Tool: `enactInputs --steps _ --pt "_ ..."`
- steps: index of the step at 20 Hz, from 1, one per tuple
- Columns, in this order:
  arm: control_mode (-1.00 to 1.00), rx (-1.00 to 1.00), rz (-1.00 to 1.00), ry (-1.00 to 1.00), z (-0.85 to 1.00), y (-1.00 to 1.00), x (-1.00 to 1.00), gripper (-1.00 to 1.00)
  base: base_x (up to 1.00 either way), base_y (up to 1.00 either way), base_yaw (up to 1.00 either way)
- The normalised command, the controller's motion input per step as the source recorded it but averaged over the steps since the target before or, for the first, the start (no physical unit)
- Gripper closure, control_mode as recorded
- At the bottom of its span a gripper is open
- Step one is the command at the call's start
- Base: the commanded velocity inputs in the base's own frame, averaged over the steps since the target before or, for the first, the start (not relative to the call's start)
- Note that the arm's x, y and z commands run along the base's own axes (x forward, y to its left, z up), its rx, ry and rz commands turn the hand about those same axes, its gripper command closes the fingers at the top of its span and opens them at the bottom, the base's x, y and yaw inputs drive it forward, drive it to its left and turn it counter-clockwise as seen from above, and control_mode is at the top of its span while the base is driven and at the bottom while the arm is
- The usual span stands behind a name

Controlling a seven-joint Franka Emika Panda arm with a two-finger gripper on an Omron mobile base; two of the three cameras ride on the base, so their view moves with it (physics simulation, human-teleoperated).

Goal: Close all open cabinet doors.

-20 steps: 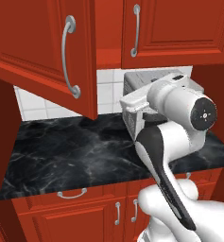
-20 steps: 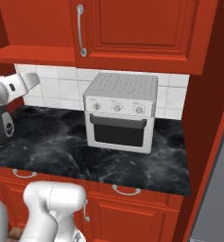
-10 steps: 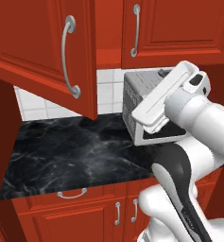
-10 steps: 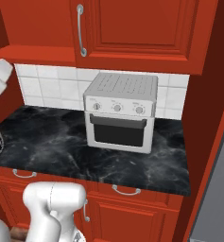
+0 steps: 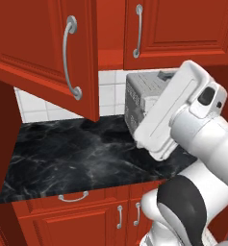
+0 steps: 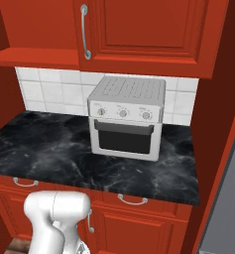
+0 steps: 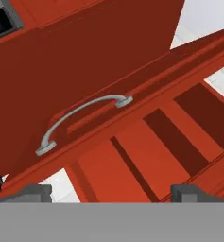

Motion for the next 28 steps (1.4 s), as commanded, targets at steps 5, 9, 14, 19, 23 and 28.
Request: enactInputs --steps 5,9,14,19,23,28 --pt "-1.0 -0.18 -0.04 -0.03 0.13 0.5 -0.32 -1.0 0.0 0.0 0.0" --pt "-1.0 -0.15 -0.09 0.0 0.04 0.54 0.0 -1.0 0.0 0.0 0.0" --pt "-1.0 -0.15 -0.09 0.0 0.03 0.6 0.01 -1.0 0.0 0.0 0.0" --pt "-1.0 -0.14 -0.15 0.01 0.0 0.54 0.18 -1.0 0.0 0.0 0.0" --pt "-1.0 -0.1 -0.26 0.07 -0.01 0.31 0.53 -1.0 0.0 0.0 0.0" --pt "-1.0 -0.07 -0.26 0.08 -0.07 0.17 0.67 -1.0 0.0 0.0 0.0"
